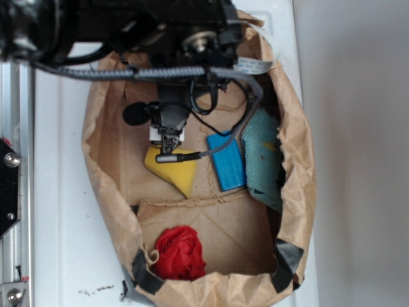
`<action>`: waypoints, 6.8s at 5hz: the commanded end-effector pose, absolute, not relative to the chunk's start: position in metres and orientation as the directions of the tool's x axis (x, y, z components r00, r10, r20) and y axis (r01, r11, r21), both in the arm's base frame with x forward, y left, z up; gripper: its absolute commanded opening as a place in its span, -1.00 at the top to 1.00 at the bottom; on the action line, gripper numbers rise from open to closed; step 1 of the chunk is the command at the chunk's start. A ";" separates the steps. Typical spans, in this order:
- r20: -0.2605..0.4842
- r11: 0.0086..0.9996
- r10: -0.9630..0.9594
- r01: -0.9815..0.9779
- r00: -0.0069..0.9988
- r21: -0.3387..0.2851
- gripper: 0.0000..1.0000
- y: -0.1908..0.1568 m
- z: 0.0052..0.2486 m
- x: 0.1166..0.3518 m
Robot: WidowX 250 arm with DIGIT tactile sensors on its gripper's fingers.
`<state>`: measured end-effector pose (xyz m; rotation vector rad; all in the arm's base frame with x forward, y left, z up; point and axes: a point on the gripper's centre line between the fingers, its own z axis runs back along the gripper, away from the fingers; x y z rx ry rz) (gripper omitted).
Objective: Grab the green animal.
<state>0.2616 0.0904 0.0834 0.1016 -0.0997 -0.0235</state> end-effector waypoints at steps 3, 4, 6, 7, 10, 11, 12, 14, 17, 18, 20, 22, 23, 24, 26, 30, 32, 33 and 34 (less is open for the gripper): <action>0.174 0.980 0.072 -0.103 0.982 0.172 -1.00 0.127 0.095 0.294; 0.180 0.975 0.081 -0.116 0.980 0.190 -1.00 0.132 0.092 0.296; 0.208 0.958 0.078 -0.131 0.975 0.254 -1.00 0.136 0.076 0.300; 0.203 0.959 0.063 -0.115 0.977 0.260 -1.00 0.131 0.068 0.303; 0.220 0.954 0.051 -0.113 0.974 0.279 1.00 0.124 0.055 0.315; 0.217 0.953 0.047 -0.109 0.975 0.283 1.00 0.123 0.055 0.314; 0.217 0.951 0.043 -0.107 0.975 0.291 1.00 0.124 0.054 0.315; 0.225 0.951 0.039 -0.105 0.974 0.291 1.00 0.124 0.054 0.315; 0.224 0.978 0.039 -0.083 0.974 0.193 1.00 0.110 0.089 0.300; 0.218 0.995 0.026 -0.047 0.975 0.090 1.00 0.098 0.124 0.286; 0.218 0.999 0.002 0.005 0.976 -0.033 1.00 0.085 0.168 0.271; 0.228 1.000 0.002 -0.001 0.974 -0.004 0.58 0.090 0.161 0.272; 0.236 0.999 0.014 -0.022 0.972 0.030 -1.00 0.098 0.151 0.279; 0.229 0.997 0.019 -0.037 0.973 0.073 -1.00 0.106 0.134 0.285; 0.202 0.989 0.005 -0.035 0.979 0.145 -1.00 0.117 0.105 0.287; 0.219 0.967 0.033 -0.087 0.975 0.239 -1.00 0.130 0.078 0.304; 0.208 0.984 -0.018 -0.020 0.978 0.177 -1.00 0.113 0.065 0.310; 0.205 0.979 -0.042 0.000 0.978 0.205 -1.00 0.103 0.052 0.312; 0.188 0.970 -0.056 0.009 0.981 0.244 -1.00 0.099 0.042 0.311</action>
